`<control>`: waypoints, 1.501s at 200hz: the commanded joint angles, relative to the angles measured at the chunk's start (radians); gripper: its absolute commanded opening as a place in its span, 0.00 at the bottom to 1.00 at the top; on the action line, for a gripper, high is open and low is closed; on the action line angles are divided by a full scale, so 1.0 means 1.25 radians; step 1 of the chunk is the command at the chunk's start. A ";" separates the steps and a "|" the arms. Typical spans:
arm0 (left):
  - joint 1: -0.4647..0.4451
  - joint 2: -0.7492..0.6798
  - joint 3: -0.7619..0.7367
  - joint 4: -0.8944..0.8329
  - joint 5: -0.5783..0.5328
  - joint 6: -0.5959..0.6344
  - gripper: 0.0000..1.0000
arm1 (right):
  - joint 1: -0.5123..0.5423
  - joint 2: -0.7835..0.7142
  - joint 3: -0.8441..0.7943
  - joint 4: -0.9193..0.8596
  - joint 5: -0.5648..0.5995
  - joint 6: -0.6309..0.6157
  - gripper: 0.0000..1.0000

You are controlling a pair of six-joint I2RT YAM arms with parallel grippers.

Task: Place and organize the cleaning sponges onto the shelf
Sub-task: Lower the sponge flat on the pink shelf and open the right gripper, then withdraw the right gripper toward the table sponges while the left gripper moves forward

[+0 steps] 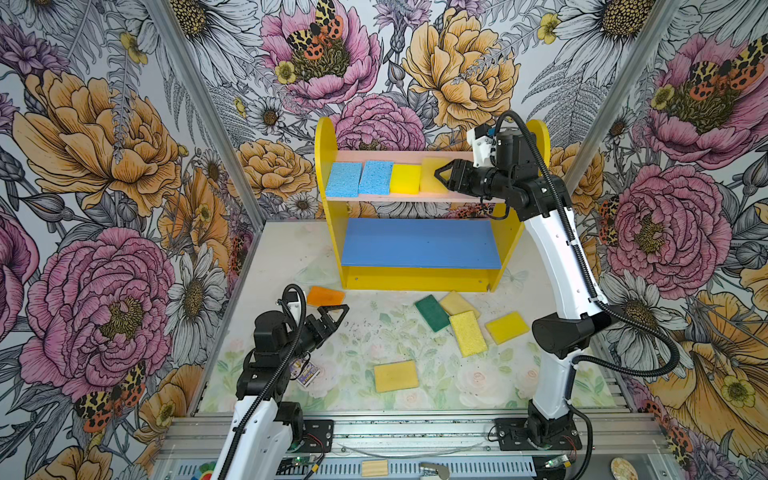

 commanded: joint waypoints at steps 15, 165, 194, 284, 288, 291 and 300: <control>0.003 0.000 0.000 0.013 0.008 0.008 0.99 | -0.011 -0.036 0.002 0.009 0.002 -0.004 0.57; -0.054 -0.046 0.003 0.024 0.022 0.004 0.99 | 0.052 -0.501 -0.535 0.011 0.069 0.075 0.61; -0.074 -0.017 0.005 0.029 0.013 0.004 0.99 | 0.075 -0.668 -0.786 0.013 0.128 0.119 0.62; -0.378 0.082 0.008 0.038 -0.258 0.067 0.99 | 0.083 -0.803 -1.309 0.055 0.149 0.181 0.68; -0.393 0.081 0.004 0.038 -0.274 0.066 0.99 | 0.083 -0.804 -1.321 0.062 0.149 0.183 0.69; -0.404 0.080 0.001 0.039 -0.287 0.064 0.99 | 0.083 -0.805 -1.331 0.069 0.149 0.183 0.69; -0.432 0.079 -0.007 0.041 -0.320 0.060 0.99 | 0.083 -0.812 -1.363 0.091 0.146 0.191 0.69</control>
